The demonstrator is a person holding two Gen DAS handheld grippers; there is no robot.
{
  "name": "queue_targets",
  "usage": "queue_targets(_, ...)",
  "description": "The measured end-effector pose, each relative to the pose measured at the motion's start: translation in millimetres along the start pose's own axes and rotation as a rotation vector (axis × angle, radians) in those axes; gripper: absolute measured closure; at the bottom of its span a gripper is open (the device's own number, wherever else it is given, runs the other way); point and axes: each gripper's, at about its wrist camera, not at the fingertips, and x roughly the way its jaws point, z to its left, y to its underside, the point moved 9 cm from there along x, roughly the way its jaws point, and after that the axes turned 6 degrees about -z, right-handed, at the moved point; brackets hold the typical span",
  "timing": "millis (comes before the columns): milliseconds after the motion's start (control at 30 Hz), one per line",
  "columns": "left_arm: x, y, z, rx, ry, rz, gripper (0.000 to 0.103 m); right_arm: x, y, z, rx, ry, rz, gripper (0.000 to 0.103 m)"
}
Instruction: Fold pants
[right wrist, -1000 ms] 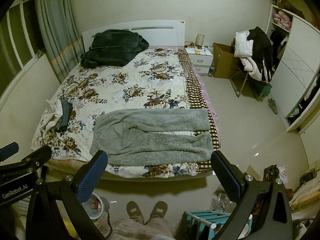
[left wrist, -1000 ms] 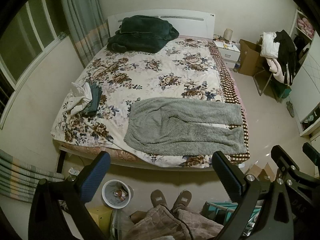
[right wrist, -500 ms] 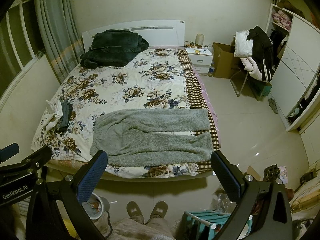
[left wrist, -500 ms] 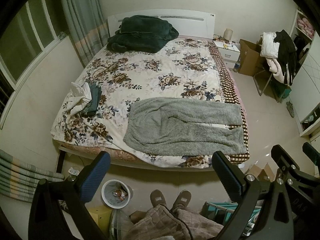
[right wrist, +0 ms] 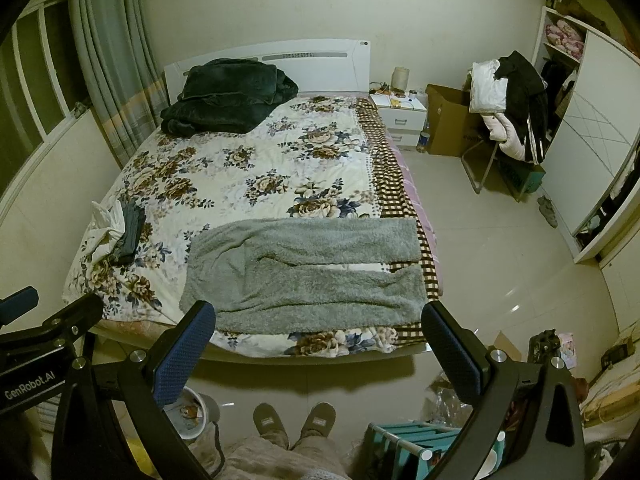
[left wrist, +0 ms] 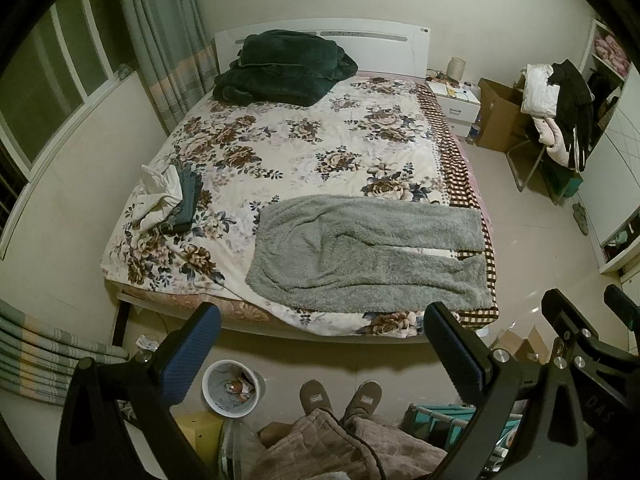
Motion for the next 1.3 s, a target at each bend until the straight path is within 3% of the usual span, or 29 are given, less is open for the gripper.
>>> queue_targets(667,-0.8,0.5,0.0,-0.004,0.002,0.003,0.000,7.9,1.3,0.0,0.006,-0.001,0.009,0.000)
queue_targets(900,5.4,-6.7,-11.6,-0.025,-0.024,-0.029,0.000,22.2,10.3,-10.8,0.016,-0.004,0.011,0.000)
queue_targets(1100,61.3,-38.2,-12.1,-0.066,-0.107,-0.070,0.000,59.2,7.8,-39.5,0.056,0.006,-0.003,0.000)
queue_targets(1300,130.8,-61.1,-8.6,-0.083,-0.178,-0.049,0.000,149.5,1.2,-87.0,0.131,0.005,0.052,0.000)
